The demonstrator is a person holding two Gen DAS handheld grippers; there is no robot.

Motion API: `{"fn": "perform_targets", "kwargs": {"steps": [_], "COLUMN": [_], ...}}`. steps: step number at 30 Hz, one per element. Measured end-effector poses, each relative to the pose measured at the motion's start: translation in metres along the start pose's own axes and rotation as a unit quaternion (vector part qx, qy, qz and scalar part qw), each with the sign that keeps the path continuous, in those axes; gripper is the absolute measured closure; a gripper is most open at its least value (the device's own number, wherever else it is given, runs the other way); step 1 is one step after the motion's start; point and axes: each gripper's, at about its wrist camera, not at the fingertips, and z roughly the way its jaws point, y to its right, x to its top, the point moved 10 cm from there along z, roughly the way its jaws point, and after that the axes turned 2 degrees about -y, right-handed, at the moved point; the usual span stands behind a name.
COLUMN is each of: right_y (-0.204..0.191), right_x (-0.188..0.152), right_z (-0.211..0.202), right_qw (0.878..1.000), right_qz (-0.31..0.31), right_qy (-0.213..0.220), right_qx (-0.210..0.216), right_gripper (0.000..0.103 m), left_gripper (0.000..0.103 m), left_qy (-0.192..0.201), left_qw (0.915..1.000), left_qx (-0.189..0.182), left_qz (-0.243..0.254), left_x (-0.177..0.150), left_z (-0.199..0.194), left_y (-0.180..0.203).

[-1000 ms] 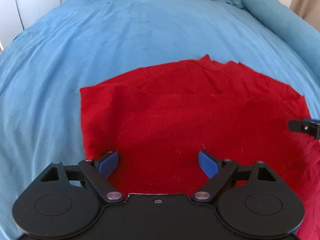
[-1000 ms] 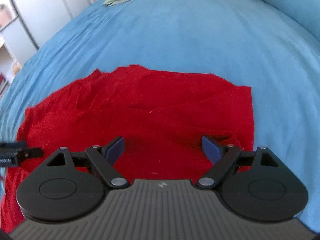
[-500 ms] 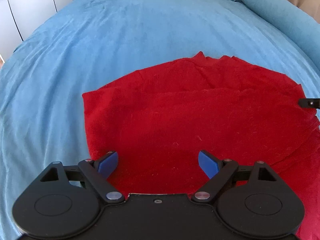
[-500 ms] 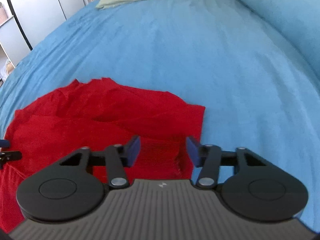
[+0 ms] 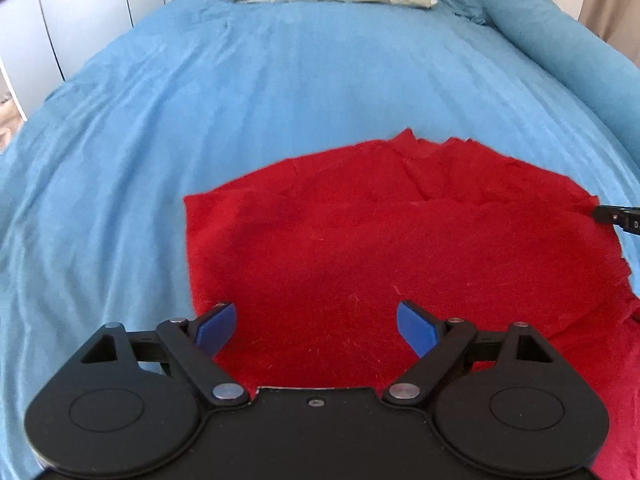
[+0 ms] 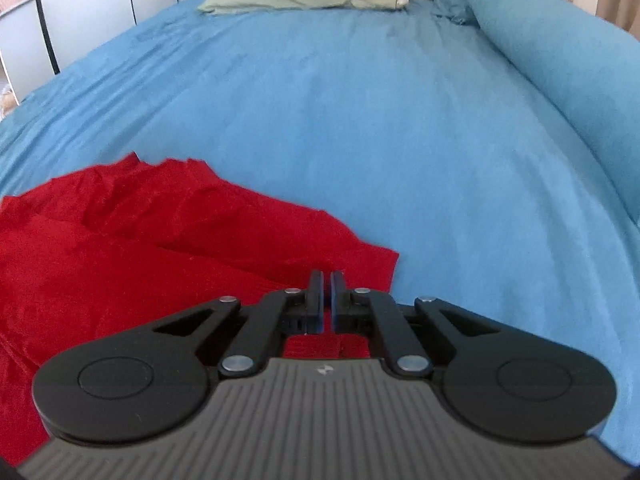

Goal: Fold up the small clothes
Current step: 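Fold the held side over the body with the right tool and release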

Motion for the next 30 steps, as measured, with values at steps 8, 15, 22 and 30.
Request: {"fn": "perform_targets", "kwargs": {"steps": [8,15,22,30], "right_y": [-0.044,-0.045,-0.050,-0.024], "right_x": [-0.012,-0.044,-0.028,-0.034], "right_z": [-0.036,-0.002,-0.046,-0.179], "right_qw": [0.998,0.997,0.995,0.993], "right_qz": [-0.002,0.040,0.055,0.058], "right_qy": [0.024,-0.019,-0.001,0.044], "right_qx": [0.058,0.067,0.078,0.094], "right_gripper": [0.034,0.032,0.024,0.000], "left_gripper": [0.012,0.000,0.002,0.000], "left_qy": [-0.038,-0.045,0.005,0.009], "left_qw": [0.9974,0.9952,0.9944,0.9951], "left_qx": [0.006,0.007,-0.001,0.014], "left_qz": [-0.061,-0.087,-0.105,-0.097], "left_x": [-0.027,-0.032,-0.027,-0.088], "left_z": [0.008,0.032,-0.032,-0.157], "left_y": [-0.029,-0.046,-0.050,-0.049]}}
